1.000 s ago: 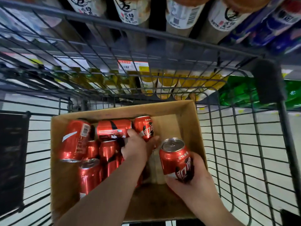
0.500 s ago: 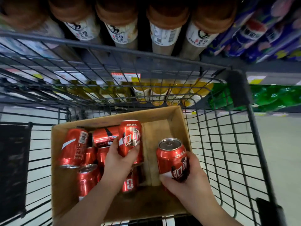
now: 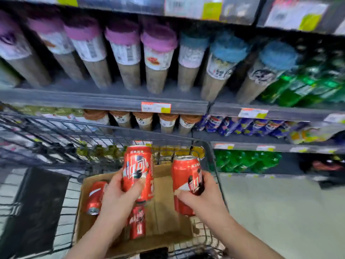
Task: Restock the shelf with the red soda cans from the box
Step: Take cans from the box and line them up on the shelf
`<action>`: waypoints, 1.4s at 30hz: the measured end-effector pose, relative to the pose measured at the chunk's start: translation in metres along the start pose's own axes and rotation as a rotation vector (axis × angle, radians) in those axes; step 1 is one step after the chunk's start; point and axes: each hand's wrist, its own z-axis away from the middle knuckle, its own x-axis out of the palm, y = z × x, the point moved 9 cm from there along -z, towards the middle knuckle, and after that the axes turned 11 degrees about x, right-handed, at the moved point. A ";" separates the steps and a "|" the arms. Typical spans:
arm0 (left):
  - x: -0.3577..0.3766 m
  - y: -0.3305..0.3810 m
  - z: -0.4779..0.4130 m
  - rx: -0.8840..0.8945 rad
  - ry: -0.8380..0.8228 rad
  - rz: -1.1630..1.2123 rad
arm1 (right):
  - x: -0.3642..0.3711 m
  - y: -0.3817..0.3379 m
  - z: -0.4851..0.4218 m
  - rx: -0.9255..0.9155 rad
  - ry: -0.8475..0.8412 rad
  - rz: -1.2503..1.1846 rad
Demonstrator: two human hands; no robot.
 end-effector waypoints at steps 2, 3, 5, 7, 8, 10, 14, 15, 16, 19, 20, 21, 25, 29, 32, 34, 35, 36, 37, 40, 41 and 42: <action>0.011 0.026 0.006 0.058 0.004 0.008 | -0.018 -0.014 0.015 -0.029 0.009 -0.051; 0.020 0.039 0.009 0.089 -0.004 0.017 | -0.030 -0.020 0.023 -0.046 0.024 -0.072; 0.043 0.061 0.019 0.139 -0.046 0.030 | -0.060 -0.027 0.039 -0.078 0.079 -0.106; 0.074 0.086 0.032 0.212 -0.094 0.038 | -0.098 -0.029 0.056 -0.110 0.144 -0.147; 0.085 0.096 0.038 0.246 -0.112 0.046 | -0.113 -0.030 0.063 -0.119 0.165 -0.169; 0.127 0.119 0.058 0.304 -0.177 0.059 | -0.160 -0.023 0.083 -0.140 0.231 -0.239; 0.234 0.148 0.121 0.350 -0.348 0.127 | -0.275 0.019 0.130 -0.196 0.373 -0.351; 0.263 0.152 0.140 0.349 -0.385 0.156 | -0.306 0.033 0.143 -0.207 0.415 -0.365; 0.291 0.155 0.160 0.349 -0.420 0.175 | -0.336 0.049 0.157 -0.212 0.451 -0.378; 0.371 0.156 0.224 0.314 -0.502 0.206 | -0.422 0.097 0.194 -0.215 0.539 -0.417; 0.397 0.158 0.244 0.308 -0.530 0.210 | -0.448 0.110 0.206 -0.213 0.573 -0.425; 0.420 0.160 0.263 0.305 -0.559 0.206 | -0.472 0.123 0.218 -0.209 0.607 -0.435; 0.494 0.181 0.325 0.323 -0.644 0.207 | -0.554 0.153 0.261 -0.230 0.687 -0.504; 0.552 0.209 0.365 0.372 -0.734 0.218 | -0.614 0.172 0.291 -0.264 0.743 -0.564; 0.594 0.221 0.383 0.396 -0.783 0.201 | -0.647 0.183 0.306 -0.280 0.770 -0.613; 0.625 0.225 0.391 0.408 -0.826 0.203 | -0.669 0.190 0.311 -0.293 0.802 -0.644; 0.640 0.225 0.395 0.406 -0.850 0.203 | -0.680 0.193 0.312 -0.292 0.814 -0.653; 0.657 0.225 0.399 0.399 -0.879 0.208 | -0.690 0.197 0.311 -0.284 0.823 -0.655; 0.673 0.224 0.402 0.391 -0.908 0.212 | -0.701 0.201 0.309 -0.267 0.834 -0.655; 0.723 0.224 0.407 0.369 -0.982 0.211 | -0.737 0.211 0.299 -0.216 0.876 -0.643; 0.740 0.224 0.406 0.353 -0.998 0.212 | -0.751 0.212 0.294 -0.206 0.887 -0.640; 0.758 0.224 0.403 0.342 -1.011 0.218 | -0.765 0.213 0.286 -0.201 0.898 -0.631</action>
